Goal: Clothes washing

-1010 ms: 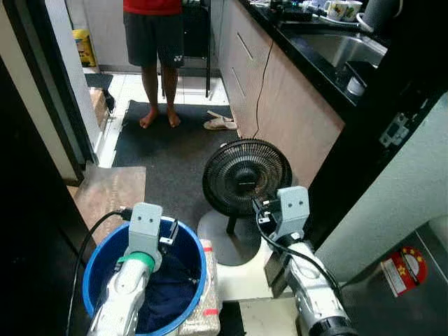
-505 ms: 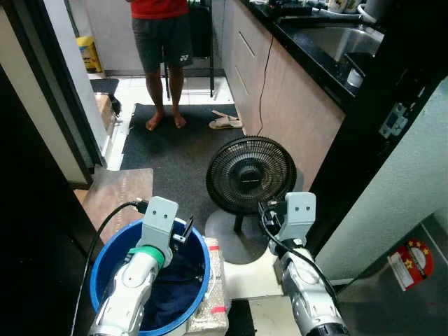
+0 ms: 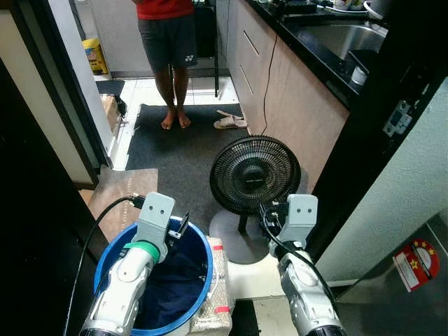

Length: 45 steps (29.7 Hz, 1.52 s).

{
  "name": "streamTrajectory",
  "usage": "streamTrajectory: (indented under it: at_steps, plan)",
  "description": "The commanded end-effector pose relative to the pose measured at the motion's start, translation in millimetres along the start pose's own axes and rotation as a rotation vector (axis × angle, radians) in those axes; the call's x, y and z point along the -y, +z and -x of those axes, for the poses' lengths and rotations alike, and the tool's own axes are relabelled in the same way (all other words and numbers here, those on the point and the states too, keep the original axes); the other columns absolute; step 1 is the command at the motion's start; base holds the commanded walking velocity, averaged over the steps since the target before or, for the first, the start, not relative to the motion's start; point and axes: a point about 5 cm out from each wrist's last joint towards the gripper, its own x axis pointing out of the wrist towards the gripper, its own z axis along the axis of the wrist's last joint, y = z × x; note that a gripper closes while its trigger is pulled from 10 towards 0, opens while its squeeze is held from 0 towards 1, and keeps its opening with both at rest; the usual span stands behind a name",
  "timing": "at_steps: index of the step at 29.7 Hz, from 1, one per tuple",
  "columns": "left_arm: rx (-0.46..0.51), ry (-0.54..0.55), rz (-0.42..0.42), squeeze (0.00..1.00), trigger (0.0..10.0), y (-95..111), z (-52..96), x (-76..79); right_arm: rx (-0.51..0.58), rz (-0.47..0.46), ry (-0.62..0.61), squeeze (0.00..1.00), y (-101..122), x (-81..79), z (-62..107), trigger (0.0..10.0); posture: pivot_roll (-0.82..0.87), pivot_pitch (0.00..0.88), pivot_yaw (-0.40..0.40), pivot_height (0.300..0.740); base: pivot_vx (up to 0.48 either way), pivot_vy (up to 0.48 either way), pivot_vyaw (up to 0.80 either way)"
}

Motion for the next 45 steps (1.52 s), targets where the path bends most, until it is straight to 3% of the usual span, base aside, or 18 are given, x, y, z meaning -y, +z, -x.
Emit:
streamTrajectory:
  at_steps: [1,10,19,22,27,31,36,39,45]
  plan:
    - [-0.031,0.004,-0.004,0.0,10.0,-6.9,1.9,-0.2,-0.031,-0.004,0.007,0.0,-8.3,-2.9,3.9,10.0,0.03,0.057,0.043,0.74,0.0,0.0,0.0]
    - [-0.019,0.021,0.02,0.0,10.0,-3.5,-2.5,5.0,-0.01,0.038,0.02,0.0,6.7,11.6,-9.0,10.0,0.03,0.051,0.003,0.74,0.0,0.0,0.0]
    - [-0.019,0.046,0.015,0.0,10.0,-2.3,0.9,-0.2,-0.014,0.031,0.022,0.0,4.1,8.7,-7.4,10.0,0.05,0.068,0.009,0.74,0.0,0.0,0.0]
    - [-0.047,0.073,0.016,0.0,10.0,-8.9,10.2,-6.3,-0.026,0.018,0.028,0.0,-2.3,3.6,1.5,10.0,0.05,0.085,0.016,0.74,0.0,0.0,0.0]
    - [-0.061,0.08,0.011,0.0,10.0,-10.8,12.4,-7.2,-0.033,0.017,0.017,0.0,-5.0,8.4,3.8,10.0,0.08,0.068,0.025,0.74,0.0,0.0,0.0]
    - [-0.058,0.08,0.002,0.0,10.0,-8.5,11.6,-7.9,-0.035,0.018,0.01,0.0,-5.3,11.5,2.8,10.0,0.08,0.067,0.025,0.74,0.0,0.0,0.0]
    - [-0.086,0.106,-0.04,0.0,10.0,-11.9,9.9,-16.5,0.011,0.006,0.013,0.0,7.6,5.8,-10.5,10.0,0.09,0.039,0.036,0.74,0.0,0.0,0.0]
    - [-0.082,0.105,-0.046,0.0,10.0,-10.4,9.1,-14.2,-0.009,0.008,0.009,0.0,2.5,6.7,-9.3,10.0,0.1,0.031,0.02,0.74,0.0,0.0,0.0]
    - [-0.162,0.175,-0.006,0.0,10.0,-30.3,19.0,-21.9,-0.042,0.009,0.025,0.0,-5.5,0.5,-3.1,10.0,0.08,0.062,0.011,0.74,0.0,0.0,0.0]
